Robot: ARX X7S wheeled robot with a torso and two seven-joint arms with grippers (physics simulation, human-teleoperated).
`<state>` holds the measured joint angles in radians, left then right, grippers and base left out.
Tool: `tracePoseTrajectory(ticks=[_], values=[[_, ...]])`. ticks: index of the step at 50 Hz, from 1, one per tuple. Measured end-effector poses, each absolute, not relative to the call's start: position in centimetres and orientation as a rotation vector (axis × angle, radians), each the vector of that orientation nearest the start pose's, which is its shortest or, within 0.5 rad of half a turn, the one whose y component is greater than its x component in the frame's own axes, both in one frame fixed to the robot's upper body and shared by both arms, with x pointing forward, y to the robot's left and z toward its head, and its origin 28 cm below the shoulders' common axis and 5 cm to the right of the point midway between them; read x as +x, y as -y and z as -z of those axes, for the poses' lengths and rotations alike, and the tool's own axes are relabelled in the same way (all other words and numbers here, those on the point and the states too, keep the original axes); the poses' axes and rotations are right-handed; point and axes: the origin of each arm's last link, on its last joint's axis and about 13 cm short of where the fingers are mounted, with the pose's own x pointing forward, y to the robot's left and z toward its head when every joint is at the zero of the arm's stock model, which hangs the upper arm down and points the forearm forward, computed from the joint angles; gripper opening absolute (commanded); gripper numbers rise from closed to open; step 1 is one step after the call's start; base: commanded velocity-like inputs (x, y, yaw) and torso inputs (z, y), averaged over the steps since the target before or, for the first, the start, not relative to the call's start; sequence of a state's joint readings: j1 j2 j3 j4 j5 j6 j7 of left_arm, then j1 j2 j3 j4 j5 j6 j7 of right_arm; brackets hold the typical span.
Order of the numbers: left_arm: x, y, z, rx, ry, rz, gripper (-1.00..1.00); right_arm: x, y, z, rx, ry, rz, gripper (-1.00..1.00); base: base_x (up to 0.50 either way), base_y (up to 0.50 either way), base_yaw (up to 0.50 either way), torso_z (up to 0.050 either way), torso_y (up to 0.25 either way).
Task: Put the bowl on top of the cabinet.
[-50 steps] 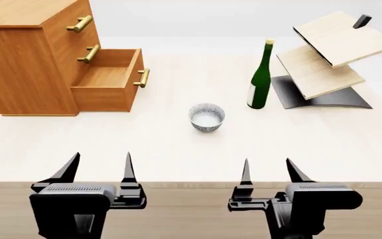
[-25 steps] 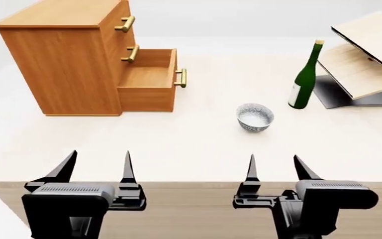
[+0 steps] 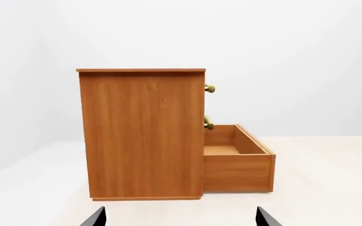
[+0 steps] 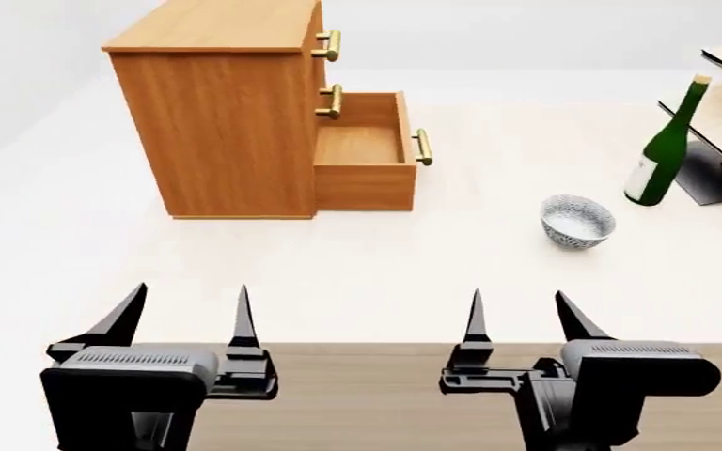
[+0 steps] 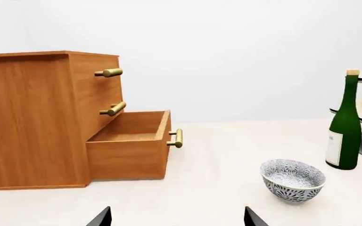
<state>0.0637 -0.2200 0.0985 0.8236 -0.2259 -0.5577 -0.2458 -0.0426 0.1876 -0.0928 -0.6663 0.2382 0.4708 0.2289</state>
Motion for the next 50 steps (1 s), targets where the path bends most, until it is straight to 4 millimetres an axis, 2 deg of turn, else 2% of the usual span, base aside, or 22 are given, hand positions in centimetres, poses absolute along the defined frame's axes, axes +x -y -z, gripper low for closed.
tracePoseTrajectory(ticks=[11, 34, 41, 50], values=[[16.59, -20.67, -12.87, 0.001, 0.166, 0.024, 1.00, 18.11, 9.68, -11.14, 0.044, 0.135, -0.007, 1.00, 0.04, 0.05, 0.00, 0.000, 0.000], [16.56, -20.63, -12.87, -0.005, 0.165, 0.027, 1.00, 17.84, 9.68, -11.64, 0.063, 0.180, -0.028, 1.00, 0.50, 0.00, 0.00, 0.000, 0.000], [16.57, -20.63, -12.85, -0.006, 0.165, 0.027, 1.00, 17.85, 9.71, -11.72, 0.060, 0.185, -0.027, 1.00, 0.09, 0.00, 0.00, 0.000, 0.000], [16.52, -20.55, -12.80, -0.009, 0.164, 0.031, 1.00, 17.85, 9.79, -11.75, 0.050, 0.191, -0.024, 1.00, 0.00, 0.49, 0.00, 0.000, 0.000]])
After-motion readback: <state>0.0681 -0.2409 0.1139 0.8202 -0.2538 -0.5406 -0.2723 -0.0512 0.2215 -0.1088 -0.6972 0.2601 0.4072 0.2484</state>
